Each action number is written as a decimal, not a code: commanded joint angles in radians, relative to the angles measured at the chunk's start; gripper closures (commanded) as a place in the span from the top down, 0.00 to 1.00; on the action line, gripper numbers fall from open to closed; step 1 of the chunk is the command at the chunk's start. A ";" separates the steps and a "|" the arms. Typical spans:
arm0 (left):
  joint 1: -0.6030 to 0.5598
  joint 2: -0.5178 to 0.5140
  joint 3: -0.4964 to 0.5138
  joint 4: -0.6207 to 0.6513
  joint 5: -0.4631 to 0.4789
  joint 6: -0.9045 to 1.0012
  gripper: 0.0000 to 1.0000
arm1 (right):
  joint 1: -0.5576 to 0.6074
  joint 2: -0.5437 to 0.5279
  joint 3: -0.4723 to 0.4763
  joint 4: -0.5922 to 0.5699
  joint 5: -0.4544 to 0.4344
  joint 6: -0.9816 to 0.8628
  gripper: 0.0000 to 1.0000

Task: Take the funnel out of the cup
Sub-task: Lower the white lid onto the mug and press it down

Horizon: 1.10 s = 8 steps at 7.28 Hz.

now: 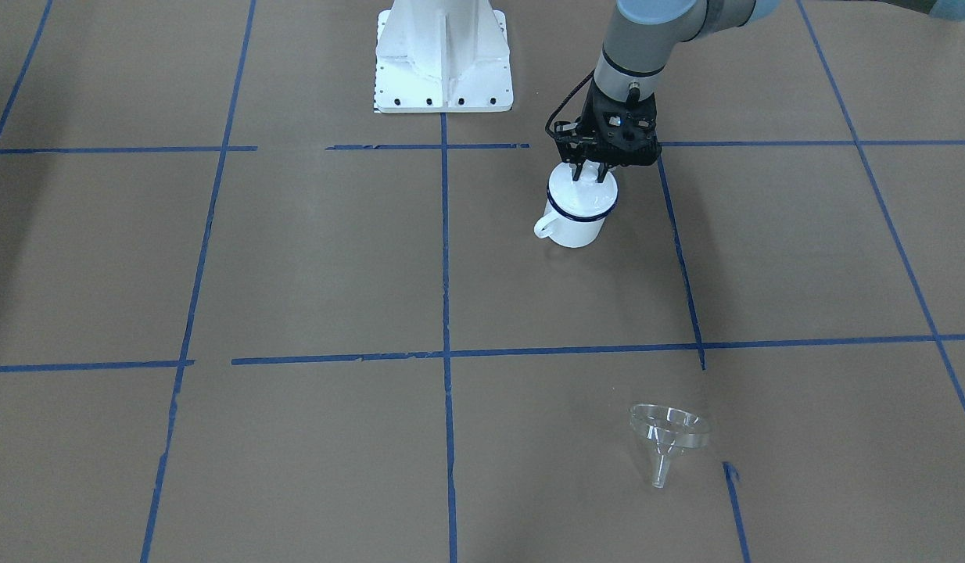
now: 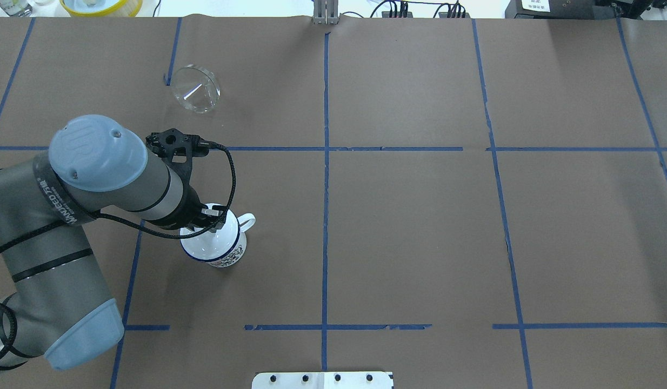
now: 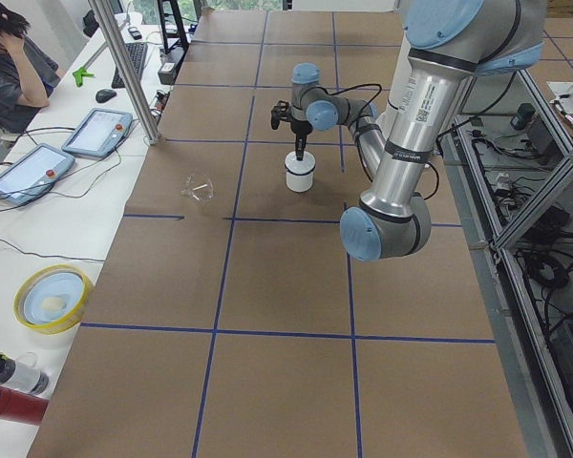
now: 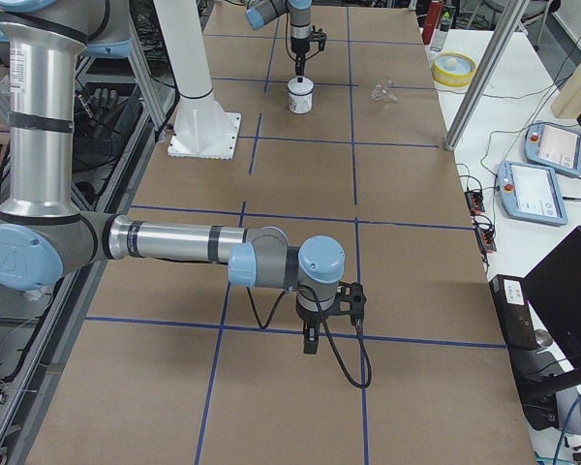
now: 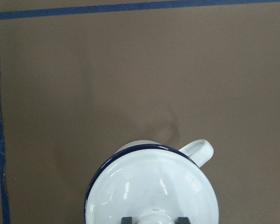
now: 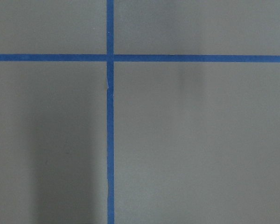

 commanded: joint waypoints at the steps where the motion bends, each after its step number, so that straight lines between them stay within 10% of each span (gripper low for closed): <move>1: 0.000 0.000 0.004 0.000 0.000 0.000 0.00 | 0.000 0.000 0.001 0.000 0.000 0.000 1.00; 2: 0.000 0.000 0.006 0.000 0.000 0.002 0.26 | 0.000 0.000 0.001 0.000 0.000 0.000 1.00; 3: 0.000 0.000 0.006 0.000 0.000 0.002 0.79 | 0.000 0.000 0.001 0.000 0.000 0.000 1.00; 4: 0.000 0.000 0.006 0.000 0.003 0.003 0.97 | 0.000 0.000 0.001 0.000 0.000 0.000 1.00; 8: -0.155 0.026 -0.042 -0.003 -0.044 0.256 0.99 | 0.000 0.000 -0.001 0.000 0.000 0.000 1.00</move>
